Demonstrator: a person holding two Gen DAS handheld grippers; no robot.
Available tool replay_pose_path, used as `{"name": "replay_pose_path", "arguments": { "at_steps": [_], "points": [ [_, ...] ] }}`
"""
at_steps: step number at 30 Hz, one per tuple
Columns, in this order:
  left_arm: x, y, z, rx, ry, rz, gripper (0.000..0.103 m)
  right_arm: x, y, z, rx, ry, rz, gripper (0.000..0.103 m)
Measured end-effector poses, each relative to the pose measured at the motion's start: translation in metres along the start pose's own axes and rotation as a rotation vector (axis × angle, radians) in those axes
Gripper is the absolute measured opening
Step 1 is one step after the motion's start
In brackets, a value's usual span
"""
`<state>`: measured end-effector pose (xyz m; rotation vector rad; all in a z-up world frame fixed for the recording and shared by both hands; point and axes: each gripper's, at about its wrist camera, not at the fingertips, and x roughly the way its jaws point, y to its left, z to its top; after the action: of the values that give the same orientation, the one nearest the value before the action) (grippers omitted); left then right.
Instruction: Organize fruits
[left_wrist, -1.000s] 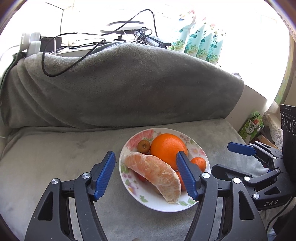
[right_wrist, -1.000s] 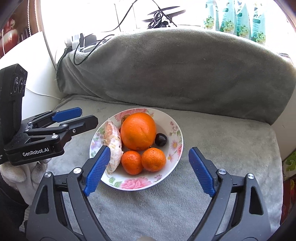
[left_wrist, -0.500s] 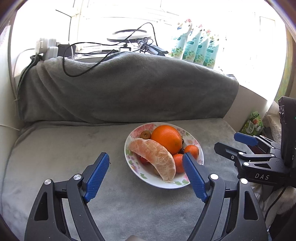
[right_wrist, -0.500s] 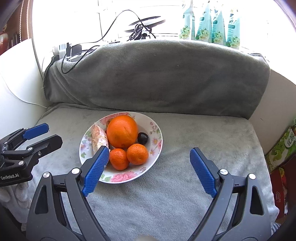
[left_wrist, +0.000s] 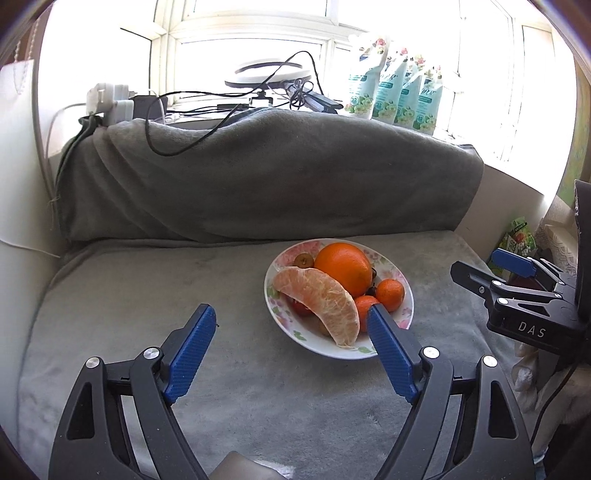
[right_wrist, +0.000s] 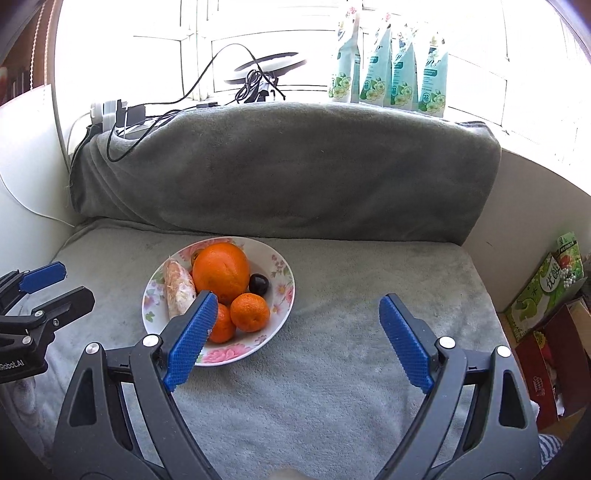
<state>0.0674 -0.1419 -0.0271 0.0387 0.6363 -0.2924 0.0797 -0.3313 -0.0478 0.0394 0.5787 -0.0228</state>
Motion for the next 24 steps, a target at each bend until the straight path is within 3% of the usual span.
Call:
{"name": "replay_pose_path", "arguments": {
  "at_steps": [24],
  "points": [
    [-0.0066,-0.0002,0.0007,0.010,-0.008,0.037,0.086,-0.0054,0.0062,0.0020,-0.030,-0.023,-0.021,0.092]
  ]
}}
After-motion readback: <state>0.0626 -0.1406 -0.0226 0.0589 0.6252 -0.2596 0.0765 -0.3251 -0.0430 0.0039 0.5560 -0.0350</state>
